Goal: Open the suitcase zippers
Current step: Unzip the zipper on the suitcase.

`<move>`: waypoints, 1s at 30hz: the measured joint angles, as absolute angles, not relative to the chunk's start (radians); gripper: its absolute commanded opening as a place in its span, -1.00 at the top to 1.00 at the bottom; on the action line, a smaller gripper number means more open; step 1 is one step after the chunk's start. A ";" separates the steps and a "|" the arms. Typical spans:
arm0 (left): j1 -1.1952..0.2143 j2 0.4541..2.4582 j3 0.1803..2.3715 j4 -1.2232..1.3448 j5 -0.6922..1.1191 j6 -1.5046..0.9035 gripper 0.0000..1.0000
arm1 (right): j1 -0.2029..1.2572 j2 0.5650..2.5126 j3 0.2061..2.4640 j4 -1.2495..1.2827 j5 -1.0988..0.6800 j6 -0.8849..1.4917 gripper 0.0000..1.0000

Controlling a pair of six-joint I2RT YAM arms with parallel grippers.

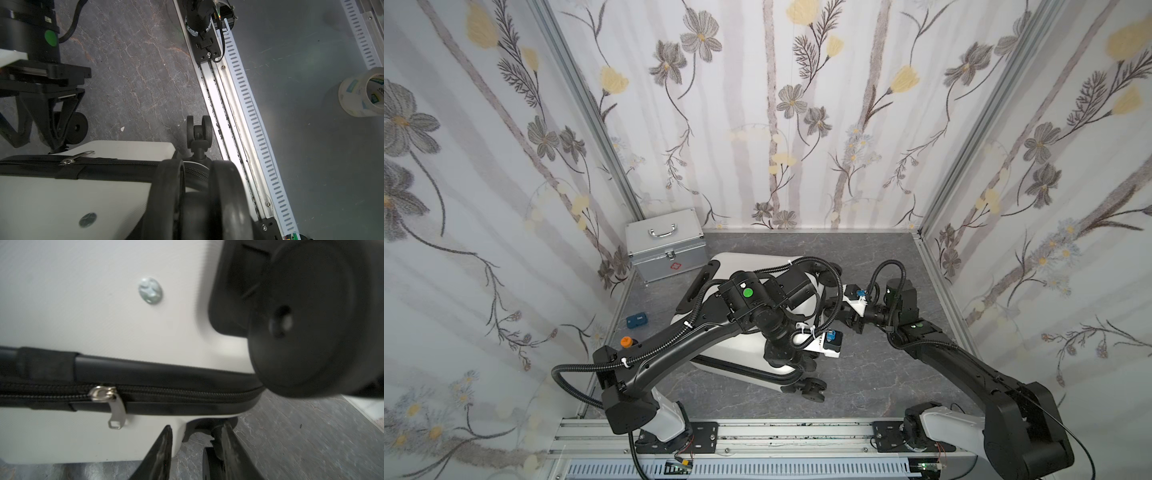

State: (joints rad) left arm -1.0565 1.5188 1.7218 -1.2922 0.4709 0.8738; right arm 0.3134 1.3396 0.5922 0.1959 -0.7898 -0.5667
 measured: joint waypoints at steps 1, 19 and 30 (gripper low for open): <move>-1.056 1.515 1.716 -1.286 0.470 0.882 1.00 | 0.323 1.331 0.587 0.187 -0.797 -0.583 0.19; -1.047 1.491 1.698 -1.216 0.409 0.891 1.00 | 0.387 1.250 0.492 0.290 -0.773 -0.426 0.19; -1.043 1.484 1.697 -1.209 0.369 0.890 1.00 | 0.456 1.346 0.500 0.384 -0.741 -0.307 0.30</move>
